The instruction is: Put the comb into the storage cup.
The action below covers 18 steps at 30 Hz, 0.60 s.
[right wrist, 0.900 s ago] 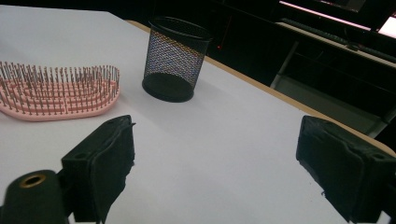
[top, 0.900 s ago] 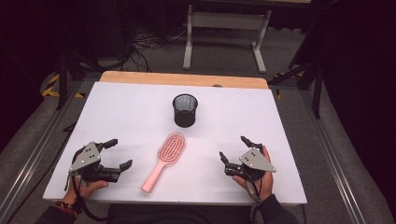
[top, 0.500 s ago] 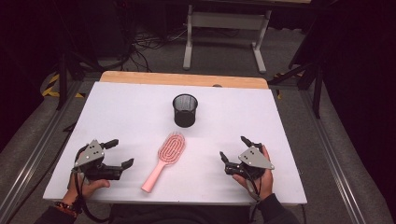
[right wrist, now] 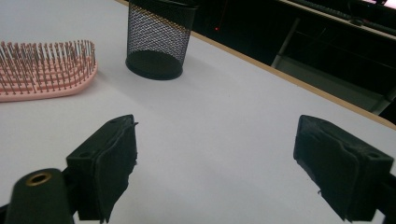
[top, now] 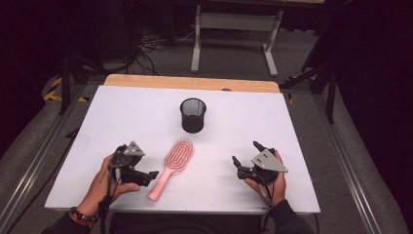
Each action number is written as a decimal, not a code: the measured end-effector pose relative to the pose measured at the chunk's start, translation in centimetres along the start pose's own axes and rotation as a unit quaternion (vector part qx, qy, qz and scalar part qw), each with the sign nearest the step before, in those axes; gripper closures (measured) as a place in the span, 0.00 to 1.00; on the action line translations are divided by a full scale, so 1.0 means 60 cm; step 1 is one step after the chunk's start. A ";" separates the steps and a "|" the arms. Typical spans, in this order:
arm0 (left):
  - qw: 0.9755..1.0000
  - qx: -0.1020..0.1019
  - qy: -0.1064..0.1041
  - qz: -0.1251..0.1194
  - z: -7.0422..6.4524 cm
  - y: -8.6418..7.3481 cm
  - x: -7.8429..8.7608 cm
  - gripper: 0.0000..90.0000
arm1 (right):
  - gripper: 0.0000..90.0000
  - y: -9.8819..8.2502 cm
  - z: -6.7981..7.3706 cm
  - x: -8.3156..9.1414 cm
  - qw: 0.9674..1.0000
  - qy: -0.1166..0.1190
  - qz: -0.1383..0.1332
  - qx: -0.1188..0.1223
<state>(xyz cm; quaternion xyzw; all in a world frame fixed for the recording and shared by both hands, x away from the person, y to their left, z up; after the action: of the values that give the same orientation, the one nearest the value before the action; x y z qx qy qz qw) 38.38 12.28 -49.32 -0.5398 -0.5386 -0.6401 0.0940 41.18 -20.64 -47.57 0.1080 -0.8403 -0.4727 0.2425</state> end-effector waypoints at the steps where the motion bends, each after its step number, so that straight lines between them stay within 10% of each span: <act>1: 1.000 0.002 0.000 0.007 -0.003 0.001 -0.005 0.19 | 0.16 0.000 0.001 -0.001 1.000 0.001 0.000 0.002; 10: 0.997 -0.004 -0.030 0.065 -0.039 0.022 -0.058 0.37 | 0.17 -0.001 0.004 -0.004 1.000 -0.001 0.005 0.012; 18: 0.994 -0.027 0.009 0.107 -0.041 0.020 -0.081 0.37 | 0.17 -0.003 0.006 -0.006 1.000 -0.001 0.013 0.015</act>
<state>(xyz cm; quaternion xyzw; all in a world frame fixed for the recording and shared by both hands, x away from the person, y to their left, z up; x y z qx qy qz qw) 39.73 7.58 -52.05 -0.5909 -0.4594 -0.6455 0.1517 41.31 -20.31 -48.00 0.1004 -0.8486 -0.4573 0.2462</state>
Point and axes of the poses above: each handheld gripper's, and its own axes: x roughly backward along the jaws, y roughly out of its top, z roughly to its left, the point moved 8 cm from there along -x, roughly forward along the jaws, and after that the axes turned 10 degrees about x, right-handed, at the moved point
